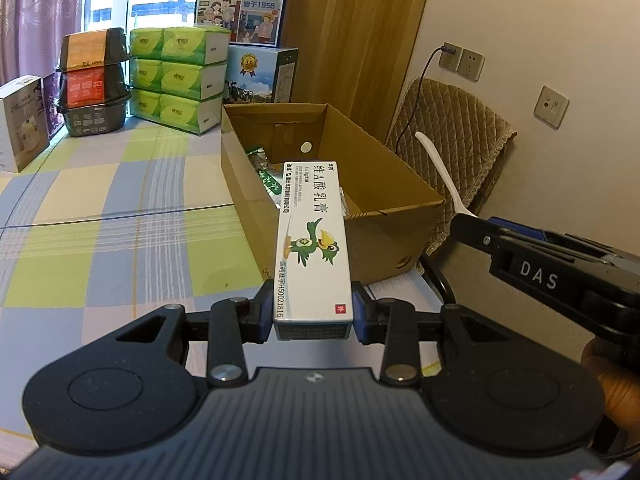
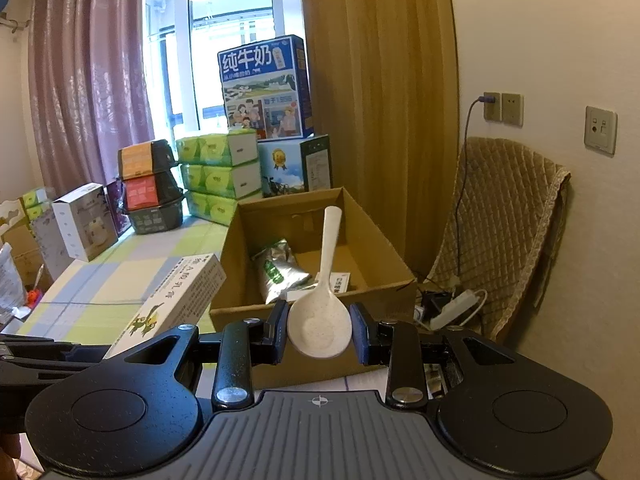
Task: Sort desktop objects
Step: 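Carry the spoon and medicine box over the cardboard box, then lower both tools into the cardboard box and open them to release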
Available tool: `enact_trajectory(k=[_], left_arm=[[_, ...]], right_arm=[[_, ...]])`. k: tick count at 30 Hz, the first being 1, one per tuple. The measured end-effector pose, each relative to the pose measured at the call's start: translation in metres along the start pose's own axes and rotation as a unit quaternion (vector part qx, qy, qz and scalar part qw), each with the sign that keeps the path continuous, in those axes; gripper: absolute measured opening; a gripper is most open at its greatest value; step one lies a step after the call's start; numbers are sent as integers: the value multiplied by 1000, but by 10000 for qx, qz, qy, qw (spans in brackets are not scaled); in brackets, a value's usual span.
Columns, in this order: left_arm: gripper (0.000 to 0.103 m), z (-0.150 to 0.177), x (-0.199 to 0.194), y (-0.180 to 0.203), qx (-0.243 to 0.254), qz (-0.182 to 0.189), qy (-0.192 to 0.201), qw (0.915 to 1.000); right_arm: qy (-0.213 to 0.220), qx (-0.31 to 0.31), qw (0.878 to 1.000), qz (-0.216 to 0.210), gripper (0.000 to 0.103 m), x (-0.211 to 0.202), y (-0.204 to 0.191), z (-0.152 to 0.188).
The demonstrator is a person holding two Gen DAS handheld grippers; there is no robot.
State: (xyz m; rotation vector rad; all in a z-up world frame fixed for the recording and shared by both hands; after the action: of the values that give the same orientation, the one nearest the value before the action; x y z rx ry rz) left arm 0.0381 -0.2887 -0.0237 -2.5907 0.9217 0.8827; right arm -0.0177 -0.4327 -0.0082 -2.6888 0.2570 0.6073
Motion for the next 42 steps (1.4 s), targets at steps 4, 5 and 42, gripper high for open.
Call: enact_trajectory(k=[4, 5, 42], left_arm=[[32, -8, 9, 2, 14, 55, 3, 10000], [32, -11, 11, 2, 21, 68, 4, 10000], [32, -79, 102, -24, -412, 217, 2, 9989]], right_arm=[[5, 7, 10000, 63, 30, 9, 5, -9], [11, -3, 10000, 74, 30, 11, 7, -11], [-98, -339, 9994, 72, 30, 109, 11, -62]])
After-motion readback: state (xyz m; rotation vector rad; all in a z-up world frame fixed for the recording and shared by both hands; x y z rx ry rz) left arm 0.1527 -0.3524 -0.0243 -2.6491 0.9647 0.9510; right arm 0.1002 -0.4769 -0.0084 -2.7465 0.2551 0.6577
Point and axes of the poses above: each gripper's, at about its wrist camera, not at the fingertips, and x roughly the way its jaws point, y to its right, z to its underside, the point moved 7 cm from there along x, roughly the way its jaws point, and after that the axes turned 15 degrees about x, right-handed, at the moved point
